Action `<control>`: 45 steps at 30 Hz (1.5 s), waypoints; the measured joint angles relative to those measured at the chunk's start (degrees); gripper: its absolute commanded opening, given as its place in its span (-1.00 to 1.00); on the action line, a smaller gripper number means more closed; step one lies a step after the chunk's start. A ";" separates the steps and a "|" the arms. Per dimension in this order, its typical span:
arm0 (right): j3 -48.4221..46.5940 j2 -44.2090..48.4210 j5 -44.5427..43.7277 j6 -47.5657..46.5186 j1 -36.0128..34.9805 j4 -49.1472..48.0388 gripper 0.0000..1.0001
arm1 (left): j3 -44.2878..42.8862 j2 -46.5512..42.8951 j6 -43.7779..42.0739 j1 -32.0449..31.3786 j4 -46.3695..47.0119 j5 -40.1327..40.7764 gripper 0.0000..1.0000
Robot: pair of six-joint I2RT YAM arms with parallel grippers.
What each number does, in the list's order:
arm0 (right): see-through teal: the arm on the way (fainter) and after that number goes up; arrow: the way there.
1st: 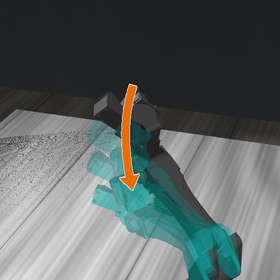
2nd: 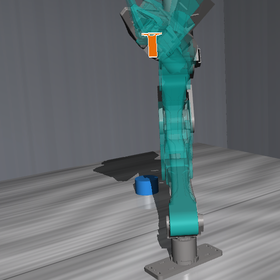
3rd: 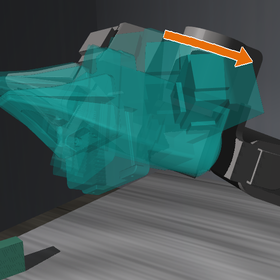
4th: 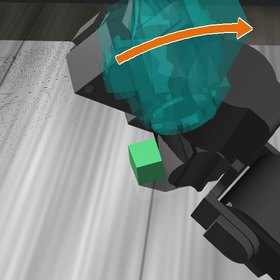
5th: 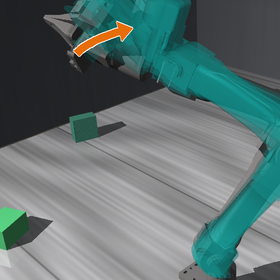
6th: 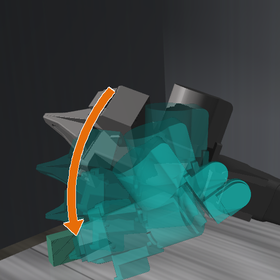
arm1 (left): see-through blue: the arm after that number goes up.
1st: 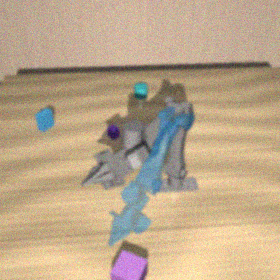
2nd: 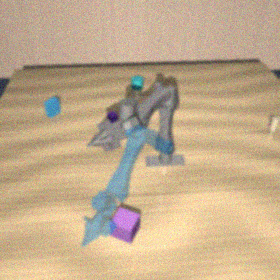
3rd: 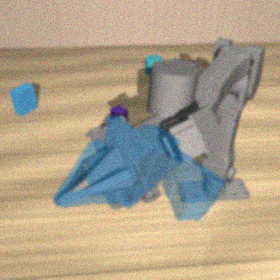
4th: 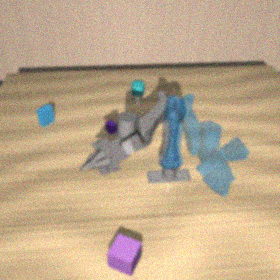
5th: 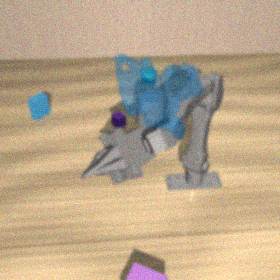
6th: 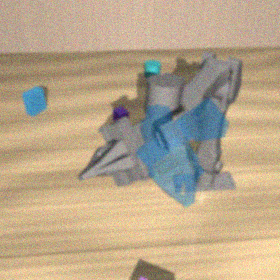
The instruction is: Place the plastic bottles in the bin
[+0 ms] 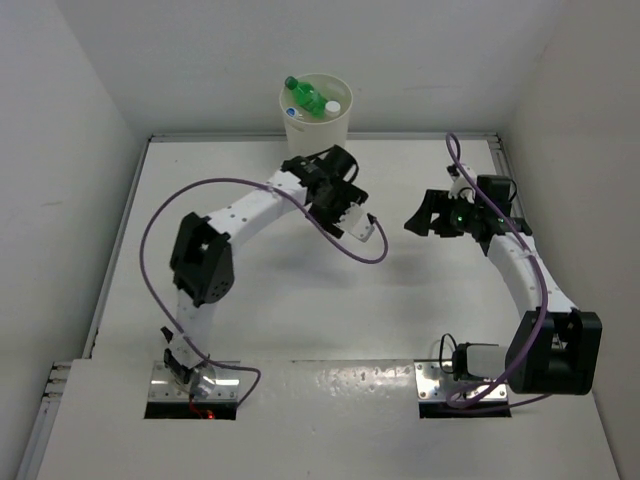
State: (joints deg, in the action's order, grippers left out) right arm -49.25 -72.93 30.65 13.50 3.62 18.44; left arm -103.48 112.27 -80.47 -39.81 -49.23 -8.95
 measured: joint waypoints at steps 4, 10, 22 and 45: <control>0.00 -0.02 0.33 -0.72 0.02 1.38 0.56 | -15.32 12.09 -4.55 -1.84 -6.73 7.08 0.65; 0.42 0.31 1.27 -2.34 0.02 3.41 0.56 | -18.67 17.92 -8.07 -2.21 -8.55 14.56 0.70; 1.14 0.55 2.84 -4.37 0.44 6.29 0.56 | -18.47 27.85 -12.50 0.09 -1.53 26.08 0.75; 2.73 1.84 3.96 -5.90 2.45 7.80 0.48 | -9.14 27.67 -17.90 2.95 15.96 34.56 -0.62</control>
State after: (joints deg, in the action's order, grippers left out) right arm -46.52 -71.09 34.61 7.60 6.07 26.24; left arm -112.62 139.94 -98.37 -36.86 -33.28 25.61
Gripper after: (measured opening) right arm 0.743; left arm 0.437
